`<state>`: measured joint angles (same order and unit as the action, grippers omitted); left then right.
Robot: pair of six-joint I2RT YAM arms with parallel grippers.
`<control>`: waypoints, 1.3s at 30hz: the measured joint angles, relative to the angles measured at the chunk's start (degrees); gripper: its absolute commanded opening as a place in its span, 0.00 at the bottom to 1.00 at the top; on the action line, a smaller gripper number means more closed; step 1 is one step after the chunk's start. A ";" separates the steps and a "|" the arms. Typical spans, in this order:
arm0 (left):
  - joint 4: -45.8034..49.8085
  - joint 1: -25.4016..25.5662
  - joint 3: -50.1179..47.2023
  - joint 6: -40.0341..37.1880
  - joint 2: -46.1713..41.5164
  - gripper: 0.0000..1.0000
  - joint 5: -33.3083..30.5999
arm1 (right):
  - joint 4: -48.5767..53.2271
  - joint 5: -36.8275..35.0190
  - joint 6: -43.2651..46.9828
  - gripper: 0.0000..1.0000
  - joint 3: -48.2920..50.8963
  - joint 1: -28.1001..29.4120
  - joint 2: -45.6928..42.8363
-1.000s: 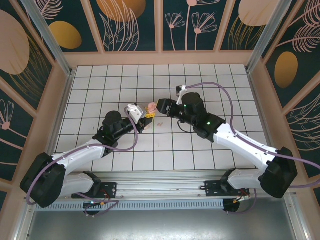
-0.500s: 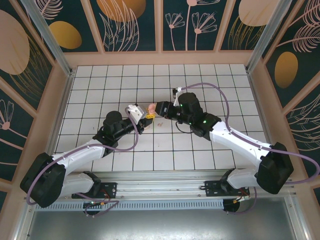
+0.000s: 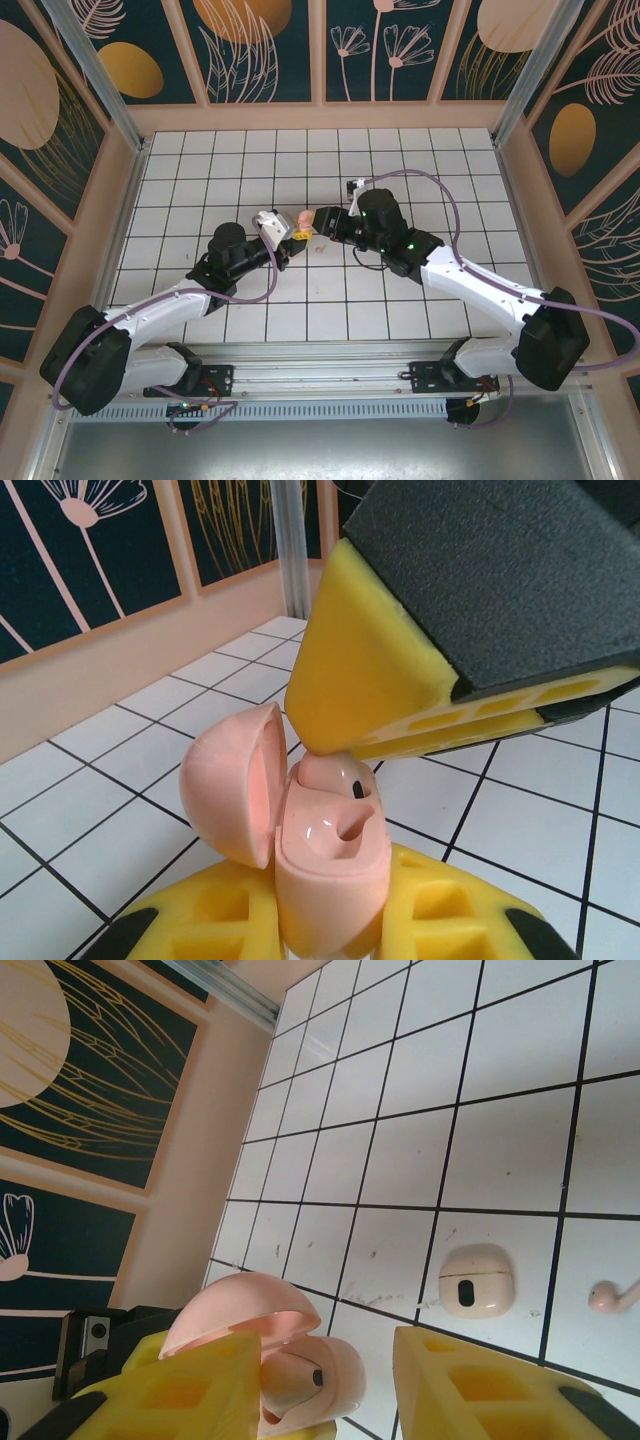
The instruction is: Insert wireless bluetooth earbuds into charging case
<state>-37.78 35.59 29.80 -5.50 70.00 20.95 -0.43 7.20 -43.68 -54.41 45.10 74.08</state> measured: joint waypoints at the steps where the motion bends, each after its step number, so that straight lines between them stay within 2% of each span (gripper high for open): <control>1: -0.02 0.00 0.00 0.00 0.00 0.10 0.00 | 0.00 0.00 0.00 0.43 0.00 0.00 -0.02; 10: -0.04 -0.02 0.02 0.52 -0.33 0.10 -0.70 | 5.14 -1.01 2.99 0.48 -2.99 -0.02 -0.57; 19: -1.01 -0.07 -2.08 6.71 -0.63 0.09 -2.84 | 12.50 -3.10 4.55 0.48 -6.29 -1.29 -5.92; 24: -1.11 -0.61 -2.12 9.77 -0.17 0.09 -3.67 | 18.05 -3.26 4.57 0.48 -7.52 -2.29 -6.01; 34: -1.20 -8.79 -2.25 17.40 0.63 0.09 -1.25 | 28.57 -3.28 6.34 0.48 -13.73 -3.50 0.52; 39: -0.98 -11.15 -3.43 19.56 -0.33 0.08 -0.37 | 31.58 -2.84 8.20 0.48 -16.06 -3.54 6.03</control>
<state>-38.76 24.45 26.37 14.06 69.67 20.58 31.16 4.36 -35.48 -70.48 41.56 80.12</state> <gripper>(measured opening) 0.186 0.483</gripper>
